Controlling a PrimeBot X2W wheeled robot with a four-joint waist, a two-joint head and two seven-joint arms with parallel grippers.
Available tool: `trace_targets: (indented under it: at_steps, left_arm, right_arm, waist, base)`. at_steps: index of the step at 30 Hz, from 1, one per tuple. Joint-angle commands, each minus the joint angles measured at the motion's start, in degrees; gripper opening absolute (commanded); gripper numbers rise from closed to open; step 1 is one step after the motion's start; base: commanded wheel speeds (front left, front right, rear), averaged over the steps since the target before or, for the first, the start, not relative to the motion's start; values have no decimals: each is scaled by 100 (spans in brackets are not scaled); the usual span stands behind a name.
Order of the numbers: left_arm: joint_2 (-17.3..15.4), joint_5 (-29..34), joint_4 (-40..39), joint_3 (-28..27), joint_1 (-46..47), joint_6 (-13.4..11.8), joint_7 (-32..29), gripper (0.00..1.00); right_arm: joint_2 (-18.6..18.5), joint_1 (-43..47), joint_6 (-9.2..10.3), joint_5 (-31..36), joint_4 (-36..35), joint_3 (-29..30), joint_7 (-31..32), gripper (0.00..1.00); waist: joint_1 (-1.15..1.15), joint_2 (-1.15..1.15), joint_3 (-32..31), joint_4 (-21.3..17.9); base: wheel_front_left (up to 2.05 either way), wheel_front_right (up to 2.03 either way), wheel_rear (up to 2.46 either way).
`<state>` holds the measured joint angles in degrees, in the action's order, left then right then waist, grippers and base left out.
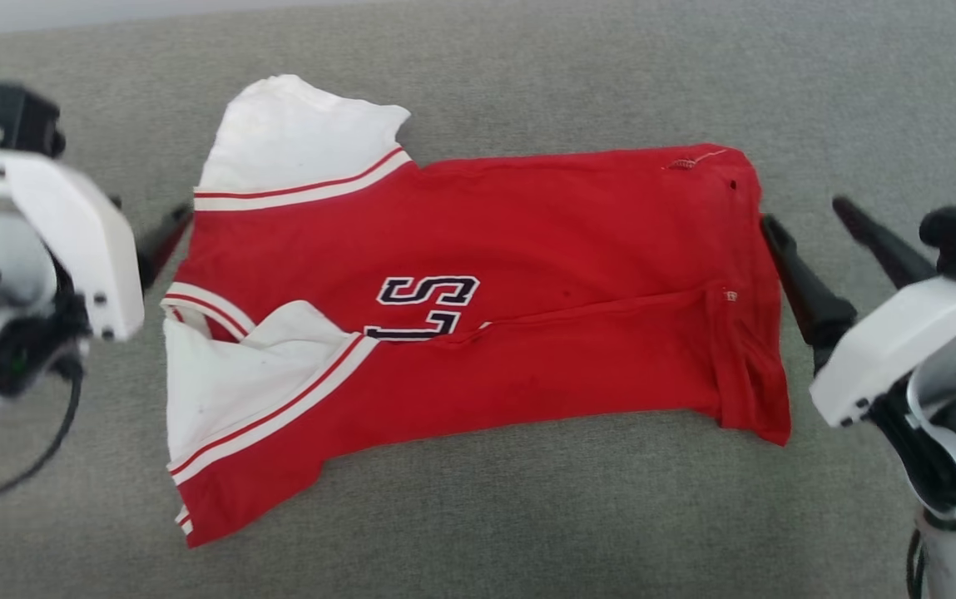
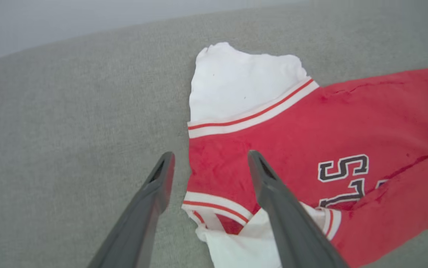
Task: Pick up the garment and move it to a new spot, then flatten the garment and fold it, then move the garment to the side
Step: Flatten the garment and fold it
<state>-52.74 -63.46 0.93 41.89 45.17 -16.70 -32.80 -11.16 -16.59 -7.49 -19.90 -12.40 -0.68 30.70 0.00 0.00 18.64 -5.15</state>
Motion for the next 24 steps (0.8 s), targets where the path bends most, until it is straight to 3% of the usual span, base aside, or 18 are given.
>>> trace_targets:
  at_steps: [1, 6, 13, 24]
  left_arm:
    - [93, 52, 151, 7, 190, 88, -10, 100]
    - [430, 294, 1036, 113, 921, 634, -6, 100]
    - [633, 596, 2227, 174, 1703, 1289, 85, 100]
    - [936, 731, 3765, 337, 2599, 1845, -228, 100]
  right_arm:
    - [42, -109, 1, 70, 33, -21, -171, 100]
    - [218, -439, 1, 337, 197, -118, -884, 100]
    - [403, -690, 1, 533, 397, -355, -1425, 100]
    - [598, -979, 1, 382, 656, -641, -1664, 100]
  waist:
    - [0, 0, 54, -70]
    - [0, 0, 207, -324]
    - [0, 0, 488, -777]
    - [0, 0, 1020, -1266]
  base:
    - [0, 0, 0]
    - [0, 0, 0]
    - [0, 0, 0]
    - [0, 0, 0]
